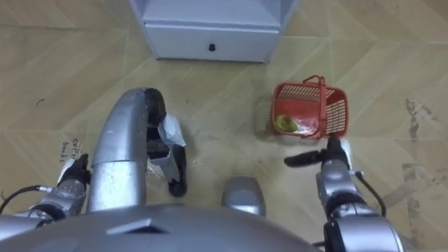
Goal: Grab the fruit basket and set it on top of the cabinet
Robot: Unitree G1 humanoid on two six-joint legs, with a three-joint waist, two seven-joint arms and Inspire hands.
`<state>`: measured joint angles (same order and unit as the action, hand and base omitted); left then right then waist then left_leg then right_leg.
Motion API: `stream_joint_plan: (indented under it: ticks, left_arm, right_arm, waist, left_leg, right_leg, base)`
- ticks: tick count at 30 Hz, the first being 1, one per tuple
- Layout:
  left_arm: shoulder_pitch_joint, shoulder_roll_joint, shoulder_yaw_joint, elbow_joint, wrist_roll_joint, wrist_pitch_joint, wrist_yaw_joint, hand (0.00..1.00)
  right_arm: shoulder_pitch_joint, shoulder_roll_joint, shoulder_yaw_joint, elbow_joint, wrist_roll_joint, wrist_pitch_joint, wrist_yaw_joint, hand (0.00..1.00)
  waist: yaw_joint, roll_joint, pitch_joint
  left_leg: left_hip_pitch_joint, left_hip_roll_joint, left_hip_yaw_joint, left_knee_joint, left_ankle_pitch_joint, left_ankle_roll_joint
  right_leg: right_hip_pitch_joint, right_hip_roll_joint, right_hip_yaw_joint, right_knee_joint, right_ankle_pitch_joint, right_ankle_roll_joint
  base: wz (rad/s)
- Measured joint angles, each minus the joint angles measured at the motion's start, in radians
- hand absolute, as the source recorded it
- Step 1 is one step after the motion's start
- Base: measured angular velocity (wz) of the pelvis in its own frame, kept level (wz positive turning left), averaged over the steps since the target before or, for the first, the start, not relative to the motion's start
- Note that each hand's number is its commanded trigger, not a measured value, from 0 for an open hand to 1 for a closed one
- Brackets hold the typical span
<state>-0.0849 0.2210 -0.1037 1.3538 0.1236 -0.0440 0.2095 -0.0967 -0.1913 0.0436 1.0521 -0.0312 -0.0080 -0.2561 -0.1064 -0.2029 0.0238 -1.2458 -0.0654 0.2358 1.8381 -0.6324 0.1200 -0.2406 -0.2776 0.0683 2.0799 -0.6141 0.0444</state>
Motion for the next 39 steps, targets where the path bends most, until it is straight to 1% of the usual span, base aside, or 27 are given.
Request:
stream_joint_plan:
  ticks: [1,2,3,4,5,7,10,14,16,20,23,26,27,28,32,34,36,39]
  left_arm:
    - [0.009,0.0,0.0,-0.001,-0.004,-0.002,0.01,0.0]
    - [0.012,0.0,-0.002,-0.001,-0.007,-0.003,0.015,0.0]
    - [0.016,0.002,-0.012,0.0,-0.014,-0.006,0.026,0.0]
    - [0.016,0.005,-0.021,0.001,-0.014,-0.01,0.027,0.0]
    - [0.017,0.006,-0.025,0.001,-0.014,-0.013,0.027,0.0]
    - [0.025,0.006,-0.059,0.002,-0.014,-0.027,0.027,0.0]
    - [0.038,0.007,-0.076,0.001,-0.014,-0.033,0.027,0.0]
    - [0.041,0.008,-0.076,0.002,-0.014,-0.034,0.027,0.0]
    - [0.044,0.009,-0.079,0.002,-0.015,-0.034,0.027,0.0]
    - [0.046,0.01,-0.082,0.003,-0.019,-0.034,0.029,0.0]
    - [0.056,0.01,-0.1,0.003,-0.026,-0.034,0.029,0.0]
    - [0.063,0.011,-0.116,0.004,-0.027,-0.042,0.026,0.0]
    - [0.07,0.011,-0.126,0.003,-0.031,-0.048,0.021,0.0]
    - [0.075,0.012,-0.128,0.003,-0.032,-0.051,0.017,0.0]
    - [0.078,0.033,-0.127,0.005,-0.035,-0.051,0.015,0.0]
    - [0.085,0.048,-0.127,0.005,-0.035,-0.052,0.014,0.0]
    - [0.088,0.056,-0.127,0.005,-0.034,-0.052,0.013,0.0]
    - [0.102,0.067,-0.127,0.006,-0.034,-0.049,0.011,0.0]
  right_arm:
    - [0.001,0.0,0.0,-0.044,-0.017,-0.001,-0.014,0.0]
    - [0.0,0.0,0.0,-0.068,-0.02,-0.001,-0.022,0.0]
    - [-0.002,0.0,0.0,-0.115,-0.024,-0.004,-0.036,0.0]
    - [-0.003,0.0,0.0,-0.148,-0.033,-0.01,-0.051,0.0]
    - [-0.003,0.0,0.0,-0.164,-0.043,-0.014,-0.058,0.0]
    - [-0.004,0.0,0.0,-0.24,-0.081,-0.025,-0.081,0.0]
    - [-0.01,0.0,0.0,-0.29,-0.097,-0.048,-0.109,0.0]
    - [-0.01,0.0,0.0,-0.328,-0.097,-0.049,-0.119,0.0]
    - [-0.01,0.0,0.0,-0.329,-0.095,-0.05,-0.137,0.0]
    - [-0.01,0.0,0.001,-0.326,-0.089,-0.05,-0.148,0.0]
    - [-0.013,0.0,0.001,-0.307,-0.08,-0.066,-0.149,0.0]
    - [-0.015,-0.001,0.003,-0.249,-0.064,-0.067,-0.146,0.0]
    - [-0.014,-0.003,0.003,-0.236,-0.039,-0.066,-0.145,0.0]
    - [-0.008,-0.006,0.003,-0.234,-0.018,-0.065,-0.144,0.0]
    - [-0.007,-0.014,0.004,-0.225,0.042,-0.065,-0.129,0.0]
    - [-0.011,-0.036,0.004,-0.201,0.086,-0.066,-0.116,0.0]
    - [-0.011,-0.05,0.004,-0.18,0.107,-0.065,-0.108,0.0]
    - [-0.034,-0.055,0.004,-0.111,0.107,-0.064,-0.093,0.0]
  waist:
    - [0.001,-0.001,-0.0009]
    - [-0.001,-0.002,-0.0006]
    - [-0.003,-0.007,0.0013]
    - [-0.007,-0.014,0.001]
    - [-0.007,-0.018,0.001]
    - [-0.008,-0.023,0.0026]
    - [-0.008,-0.024,0.003]
    - [-0.007,-0.023,0.0034]
    - [-0.005,-0.022,0.0035]
    - [-0.003,-0.019,0.0047]
    - [-0.002,-0.015,0.0075]
    - [0.004,-0.004,0.008]
    - [0.003,0.005,0.0071]
    - [0.003,0.012,0.0083]
    - [0.007,0.014,0.0084]
    - [0.018,0.014,0.0078]
    - [0.024,0.014,0.0079]
    - [0.03,0.014,0.0085]
  left_leg:
    - [0.0,-0.01,-0.011,-0.002,-0.001,-0.015]
    - [-0.001,-0.018,-0.016,-0.003,0.0,-0.019]
    - [-0.001,-0.024,-0.022,-0.007,0.001,-0.028]
    - [-0.001,-0.032,-0.025,-0.012,0.002,-0.032]
    - [0.0,-0.034,-0.027,-0.012,0.003,-0.034]
    - [0.0,-0.036,-0.032,-0.012,0.003,-0.035]
    - [0.0,-0.039,-0.033,-0.012,0.003,-0.035]
    - [0.0,-0.047,-0.033,-0.016,0.003,-0.036]
    - [0.001,-0.054,-0.03,-0.022,0.005,-0.039]
    - [0.003,-0.055,-0.027,-0.025,0.005,-0.04]
    - [0.007,-0.055,-0.027,-0.028,0.007,-0.043]
    - [0.006,-0.055,-0.028,-0.029,0.008,-0.046]
    - [0.002,-0.056,-0.028,-0.029,0.008,-0.046]
    - [-0.001,-0.057,-0.027,-0.029,0.008,-0.046]
    - [-0.004,-0.061,-0.028,-0.029,0.009,-0.047]
    - [-0.014,-0.064,-0.029,-0.029,0.009,-0.048]
    - [-0.022,-0.068,-0.029,-0.029,0.01,-0.048]
    - [-0.029,-0.073,-0.026,-0.029,0.01,-0.048]
  right_leg:
    - [-0.002,0.002,0.009,0.001,0.0,0.0]
    - [-0.004,0.001,0.011,0.002,0.0,0.001]
    - [-0.006,0.001,0.018,0.003,0.001,0.002]
    - [-0.006,-0.001,0.017,0.001,0.001,0.002]
    - [-0.005,-0.002,0.017,0.0,0.001,0.002]
    - [-0.005,0.0,0.018,-0.002,0.001,0.002]
    - [-0.003,-0.001,0.019,-0.003,0.001,0.003]
    - [-0.003,-0.007,0.02,-0.004,0.002,0.003]
    - [-0.003,-0.016,0.02,-0.004,0.002,0.004]
    - [-0.003,-0.018,0.021,-0.005,0.002,0.005]
    - [0.0,-0.018,0.021,-0.006,0.002,0.004]
    - [-0.002,-0.017,0.022,-0.006,0.002,0.004]
    - [-0.005,-0.017,0.021,-0.006,0.002,0.005]
    - [-0.006,-0.018,0.021,-0.006,0.002,0.005]
    - [-0.009,-0.019,0.019,-0.008,0.002,0.005]
    - [-0.018,-0.019,0.02,-0.006,0.002,0.005]
    - [-0.023,-0.022,0.019,-0.007,0.002,0.005]
    - [-0.028,-0.03,0.017,-0.007,0.002,0.005]
  base:
    - [-0.18]
    - [-0.16]
    - [-0.04]
    - [0.0]
    - [0.0]
    - [0.0]
    - [0.0]
    - [0.0]
    - [0.02]
    - [0.0]
    - [0.0]
    - [0.0]
    - [0.03]
    - [0.03]
    - [0.0]
    - [0.03]
    - [0.04]
    - [0.03]
